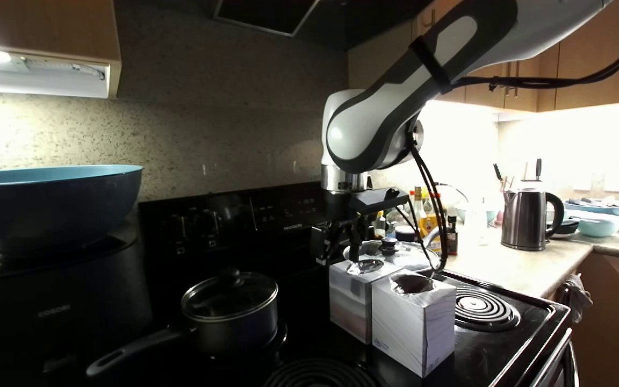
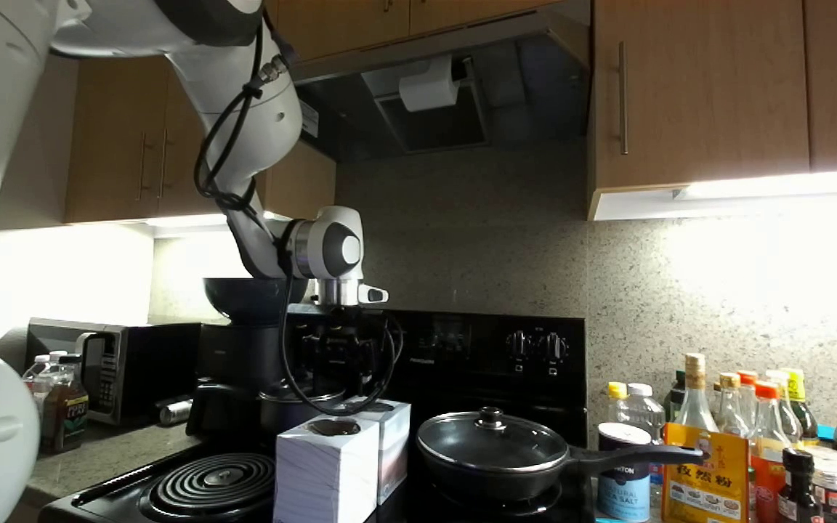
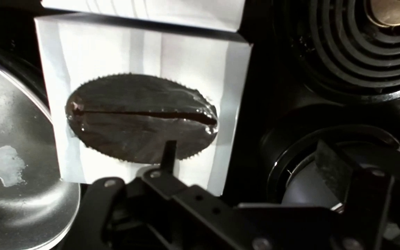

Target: Turn the front and back tissue boxes to the left

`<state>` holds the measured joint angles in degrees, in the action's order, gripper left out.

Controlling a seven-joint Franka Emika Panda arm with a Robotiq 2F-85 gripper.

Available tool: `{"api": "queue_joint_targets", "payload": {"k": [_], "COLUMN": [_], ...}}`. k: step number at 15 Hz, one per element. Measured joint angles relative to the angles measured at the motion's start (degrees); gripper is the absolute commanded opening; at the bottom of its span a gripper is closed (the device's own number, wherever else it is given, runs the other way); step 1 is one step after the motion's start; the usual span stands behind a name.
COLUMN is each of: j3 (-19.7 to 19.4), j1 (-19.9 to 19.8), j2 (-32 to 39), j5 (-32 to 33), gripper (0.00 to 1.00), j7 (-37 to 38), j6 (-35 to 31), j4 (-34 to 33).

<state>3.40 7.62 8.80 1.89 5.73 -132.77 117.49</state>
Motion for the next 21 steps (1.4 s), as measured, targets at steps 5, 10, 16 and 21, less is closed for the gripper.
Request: {"api": "queue_joint_targets", "payload": {"k": [5, 10, 16, 21], "j3": [0.0, 0.0, -0.1, -0.1], "j1": [-0.1, -0.2, -1.2, -1.7], "j2": [-1.1, -0.9, -0.1, 0.2], "j5": [-0.1, -1.8, -3.6, -4.7], "gripper": [1.00, 0.60, 0.20, 0.05], "j7": [1.7, 1.9, 1.8, 1.6], "j6": [0.1, 0.1, 0.2, 0.2], "j4": [2.1, 3.3, 2.8, 2.6]}}
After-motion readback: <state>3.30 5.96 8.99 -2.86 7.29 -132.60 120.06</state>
